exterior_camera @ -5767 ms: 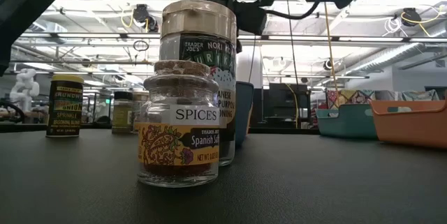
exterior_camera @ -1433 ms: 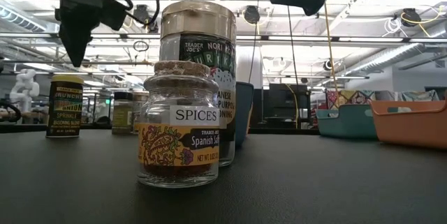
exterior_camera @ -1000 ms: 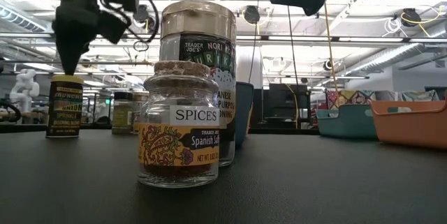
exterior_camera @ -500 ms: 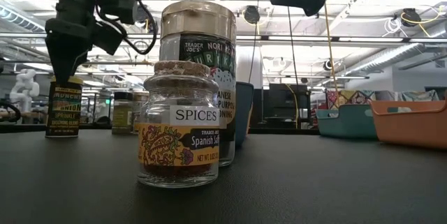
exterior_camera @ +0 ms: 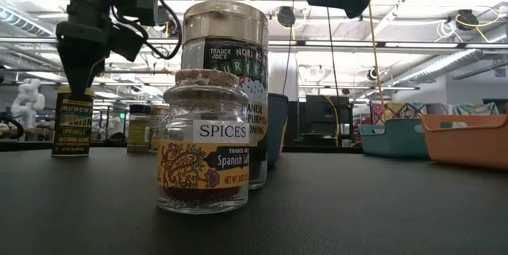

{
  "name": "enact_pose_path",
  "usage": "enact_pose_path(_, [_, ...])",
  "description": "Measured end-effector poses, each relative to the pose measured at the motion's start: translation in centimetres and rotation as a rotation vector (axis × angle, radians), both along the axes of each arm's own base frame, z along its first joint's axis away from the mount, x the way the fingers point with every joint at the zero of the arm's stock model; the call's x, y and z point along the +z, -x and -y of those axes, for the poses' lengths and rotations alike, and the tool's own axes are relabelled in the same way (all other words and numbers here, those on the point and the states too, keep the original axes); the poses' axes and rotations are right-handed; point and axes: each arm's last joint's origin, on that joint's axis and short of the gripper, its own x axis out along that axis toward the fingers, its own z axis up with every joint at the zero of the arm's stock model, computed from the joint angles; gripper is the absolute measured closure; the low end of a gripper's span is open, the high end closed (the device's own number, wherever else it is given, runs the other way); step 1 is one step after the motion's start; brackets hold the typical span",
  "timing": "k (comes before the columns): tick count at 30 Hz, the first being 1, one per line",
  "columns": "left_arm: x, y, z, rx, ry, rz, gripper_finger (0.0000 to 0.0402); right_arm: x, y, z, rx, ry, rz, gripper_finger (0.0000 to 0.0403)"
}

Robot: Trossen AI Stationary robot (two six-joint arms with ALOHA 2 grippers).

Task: Sort spices by type
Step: Put the yellow seasoning bottle into the dark blue bin

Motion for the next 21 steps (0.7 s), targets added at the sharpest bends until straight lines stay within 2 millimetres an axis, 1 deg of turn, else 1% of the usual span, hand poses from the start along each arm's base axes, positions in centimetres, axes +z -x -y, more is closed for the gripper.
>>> enact_pose_path(7, [0.01,0.0,0.0,0.0,0.001,0.001,0.016,0.0,0.0,0.0,0.0,0.0,0.0,0.0131])
enact_pose_path(11, [0.02,0.0,0.0,-0.005,0.001,0.001,0.0163,0.0,0.0,0.0,0.0,0.0,0.0,0.0131])
enact_pose_path(18, [0.03,-0.05,-0.02,-0.061,-0.009,0.004,0.0166,0.01,0.0,0.0,0.001,0.003,0.001,0.0131])
enact_pose_path(21, [0.42,-0.18,0.0,-0.077,-0.017,0.01,0.0167,0.01,0.0,0.0,0.001,0.004,0.001,0.0131])
